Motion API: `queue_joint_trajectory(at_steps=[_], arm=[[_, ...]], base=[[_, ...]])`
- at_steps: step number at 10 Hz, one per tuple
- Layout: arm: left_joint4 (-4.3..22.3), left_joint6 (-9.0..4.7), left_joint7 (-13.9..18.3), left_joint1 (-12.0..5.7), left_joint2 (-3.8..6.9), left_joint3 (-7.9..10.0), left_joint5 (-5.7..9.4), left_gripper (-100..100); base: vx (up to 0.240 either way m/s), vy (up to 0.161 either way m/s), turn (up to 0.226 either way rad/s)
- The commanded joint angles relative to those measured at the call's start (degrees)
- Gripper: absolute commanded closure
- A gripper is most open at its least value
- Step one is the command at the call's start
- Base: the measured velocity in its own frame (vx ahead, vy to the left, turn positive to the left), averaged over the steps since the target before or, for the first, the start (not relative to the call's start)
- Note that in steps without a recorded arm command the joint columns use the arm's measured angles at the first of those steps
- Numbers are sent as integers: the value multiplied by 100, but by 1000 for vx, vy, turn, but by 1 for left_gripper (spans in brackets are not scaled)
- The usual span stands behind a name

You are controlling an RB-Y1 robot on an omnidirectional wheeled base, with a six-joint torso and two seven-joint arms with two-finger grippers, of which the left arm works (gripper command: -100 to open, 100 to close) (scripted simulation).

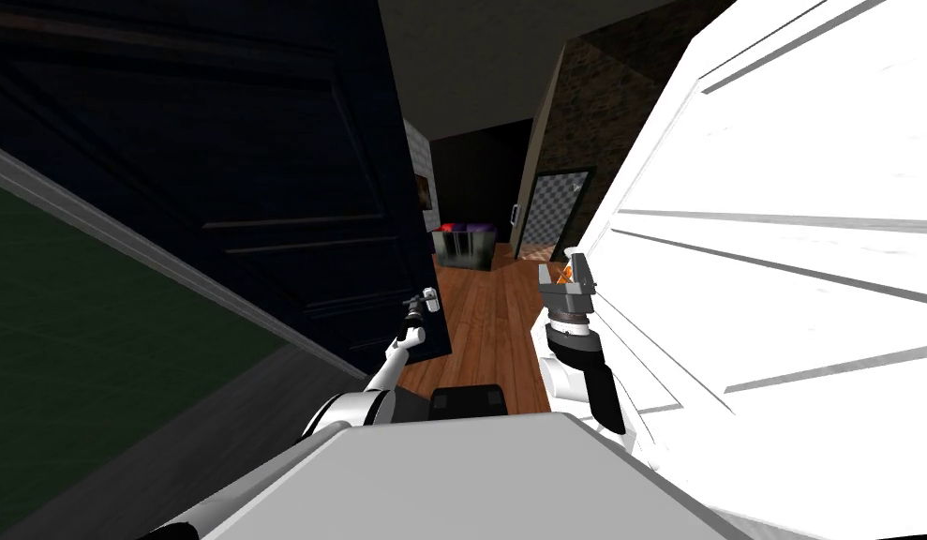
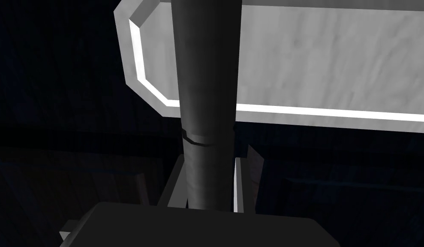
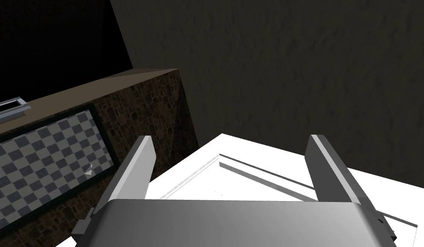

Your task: Push the door open

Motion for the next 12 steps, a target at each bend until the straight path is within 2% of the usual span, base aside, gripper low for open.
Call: queue_joint_trajectory(at_steps=[1, 2, 3, 4, 12], arm=[[67, -46, -24, -74, -3, 103, 21, 100], [78, -49, -36, -78, -18, 169, 35, 100], [71, -36, -32, -43, 1, 149, 32, 100], [76, -51, -57, -42, 52, 244, 68, 100], [131, -96, -180, -2, 226, 630, 224, 100]], base=[[181, -128, 80], [163, -108, 78], [72, -37, 49], [125, -32, 43], [185, -50, 52]])
